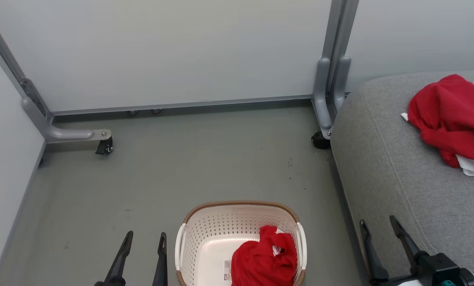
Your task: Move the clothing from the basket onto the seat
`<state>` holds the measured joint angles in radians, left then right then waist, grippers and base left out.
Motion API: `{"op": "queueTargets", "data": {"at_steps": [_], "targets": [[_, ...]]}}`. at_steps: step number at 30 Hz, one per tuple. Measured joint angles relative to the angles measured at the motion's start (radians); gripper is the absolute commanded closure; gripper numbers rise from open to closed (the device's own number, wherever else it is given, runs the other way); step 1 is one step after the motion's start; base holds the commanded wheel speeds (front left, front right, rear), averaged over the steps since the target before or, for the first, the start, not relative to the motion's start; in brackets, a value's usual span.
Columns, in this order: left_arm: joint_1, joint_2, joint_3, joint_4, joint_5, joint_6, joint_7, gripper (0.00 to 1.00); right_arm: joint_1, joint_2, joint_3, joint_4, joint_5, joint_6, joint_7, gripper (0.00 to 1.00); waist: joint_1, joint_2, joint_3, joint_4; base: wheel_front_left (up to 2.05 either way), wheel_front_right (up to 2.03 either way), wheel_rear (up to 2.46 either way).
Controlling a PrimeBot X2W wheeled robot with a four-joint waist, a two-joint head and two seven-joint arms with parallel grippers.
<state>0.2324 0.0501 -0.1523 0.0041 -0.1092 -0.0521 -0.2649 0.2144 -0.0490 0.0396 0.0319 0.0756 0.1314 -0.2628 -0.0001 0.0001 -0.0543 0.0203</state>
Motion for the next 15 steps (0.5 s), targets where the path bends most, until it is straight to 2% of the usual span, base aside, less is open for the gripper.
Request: {"op": "queueTargets", "data": {"at_steps": [7,15], "targets": [[-0.028,0.000,-0.008,0.005,-0.002,-0.003,0.000,0.00,-0.023,0.000,0.001,-0.005,-0.001,0.000,0.000,0.00,0.0000,0.0000,0.047,0.003,0.00,0.00,0.00],[-0.181,0.000,-0.025,0.032,0.019,-0.049,0.000,0.00,-0.160,0.000,-0.021,-0.045,-0.012,0.000,0.000,0.00,0.0001,0.0000,0.165,0.007,0.00,0.00,0.00]]}}
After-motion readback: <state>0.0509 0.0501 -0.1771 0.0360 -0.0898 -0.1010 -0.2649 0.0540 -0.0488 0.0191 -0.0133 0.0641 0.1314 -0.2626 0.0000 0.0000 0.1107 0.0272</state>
